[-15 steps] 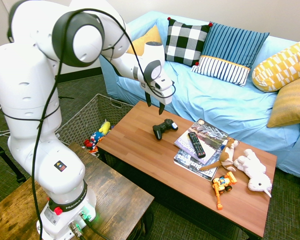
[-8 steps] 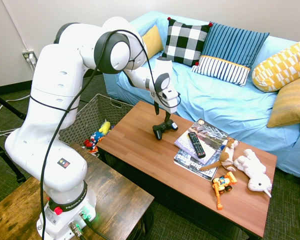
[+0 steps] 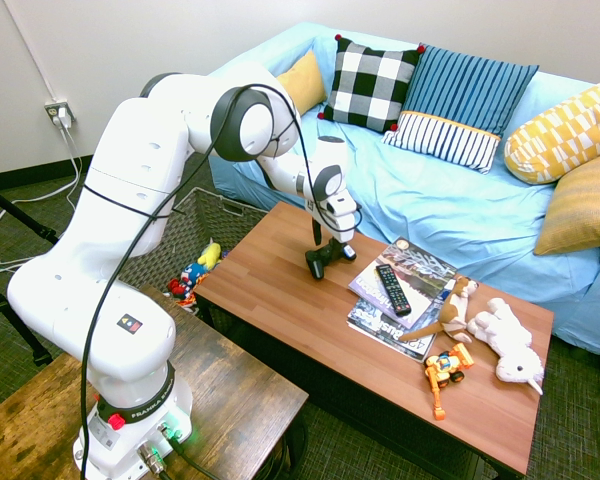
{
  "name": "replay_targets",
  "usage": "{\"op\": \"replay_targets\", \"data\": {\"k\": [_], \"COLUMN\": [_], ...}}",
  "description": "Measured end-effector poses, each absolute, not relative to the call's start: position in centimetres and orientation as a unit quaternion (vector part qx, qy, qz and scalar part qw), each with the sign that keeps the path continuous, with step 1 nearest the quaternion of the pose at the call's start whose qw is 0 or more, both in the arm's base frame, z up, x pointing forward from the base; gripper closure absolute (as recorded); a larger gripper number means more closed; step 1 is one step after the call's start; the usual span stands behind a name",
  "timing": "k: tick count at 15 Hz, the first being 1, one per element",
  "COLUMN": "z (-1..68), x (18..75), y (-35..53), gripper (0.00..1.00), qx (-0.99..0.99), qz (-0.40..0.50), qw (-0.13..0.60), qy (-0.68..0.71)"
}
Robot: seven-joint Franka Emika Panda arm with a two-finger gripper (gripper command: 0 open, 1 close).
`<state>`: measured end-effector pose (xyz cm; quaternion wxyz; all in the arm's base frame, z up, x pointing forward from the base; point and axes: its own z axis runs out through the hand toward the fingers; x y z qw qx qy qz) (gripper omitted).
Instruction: Put the gamepad in the basket
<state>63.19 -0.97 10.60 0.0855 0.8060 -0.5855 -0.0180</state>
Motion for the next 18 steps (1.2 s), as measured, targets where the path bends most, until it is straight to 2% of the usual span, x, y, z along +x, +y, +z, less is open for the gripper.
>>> {"op": "replay_targets", "data": {"k": [1, 2, 18], "z": [10.3, 10.1, 9.2], "x": [63.3, 63.4, 63.1], "y": [-1.2, -1.4, -2.6], "gripper": [0.0, 1.0, 1.0], "qx": [0.804, 0.802, 0.805], "qz": [-0.019, -0.02, -0.062], "qw": [0.087, 0.087, 0.036], "qy": [-0.588, -0.591, -0.589]}}
